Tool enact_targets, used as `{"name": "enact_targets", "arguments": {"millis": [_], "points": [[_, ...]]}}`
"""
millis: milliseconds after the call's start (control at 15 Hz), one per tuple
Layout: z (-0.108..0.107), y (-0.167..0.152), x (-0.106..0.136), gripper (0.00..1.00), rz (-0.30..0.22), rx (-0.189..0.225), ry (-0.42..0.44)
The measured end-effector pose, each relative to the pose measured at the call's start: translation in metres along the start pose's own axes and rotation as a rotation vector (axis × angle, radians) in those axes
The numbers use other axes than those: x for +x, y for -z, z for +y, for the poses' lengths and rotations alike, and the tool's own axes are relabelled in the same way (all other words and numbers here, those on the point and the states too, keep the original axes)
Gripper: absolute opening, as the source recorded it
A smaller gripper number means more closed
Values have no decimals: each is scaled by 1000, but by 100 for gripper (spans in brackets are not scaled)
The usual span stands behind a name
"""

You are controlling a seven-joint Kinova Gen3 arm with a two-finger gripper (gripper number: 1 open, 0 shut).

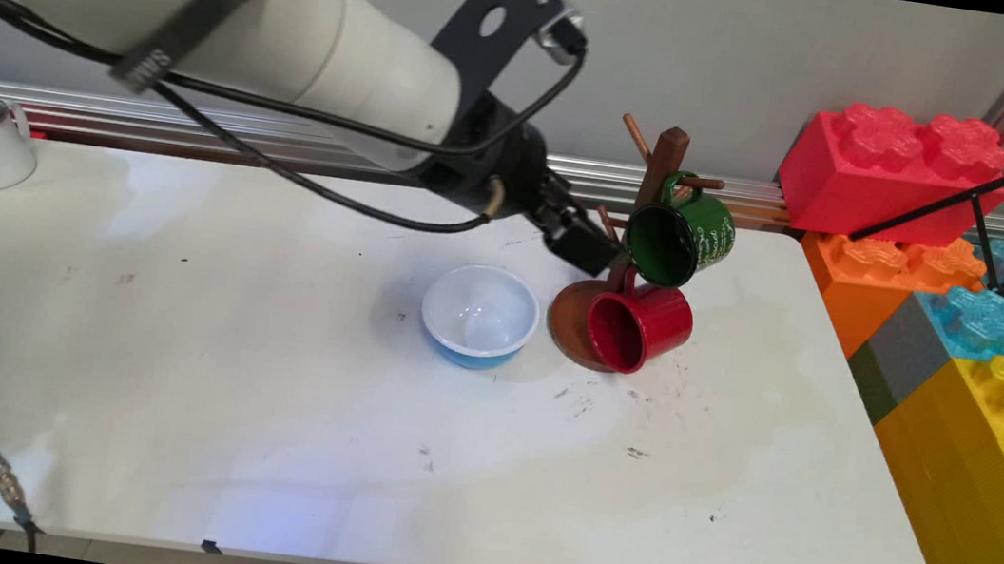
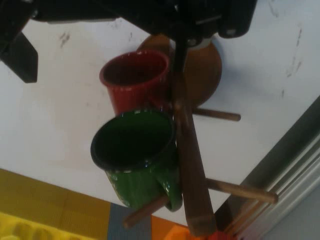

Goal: Pick up the green mug from the rack

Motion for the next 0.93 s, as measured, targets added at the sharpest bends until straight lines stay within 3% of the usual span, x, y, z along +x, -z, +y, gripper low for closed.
{"name": "enact_targets", "arguments": {"millis": [467,933], "points": [[19,-28,15,100,41,-20,91],[30,-51,15,100,47,-24,170]]}}
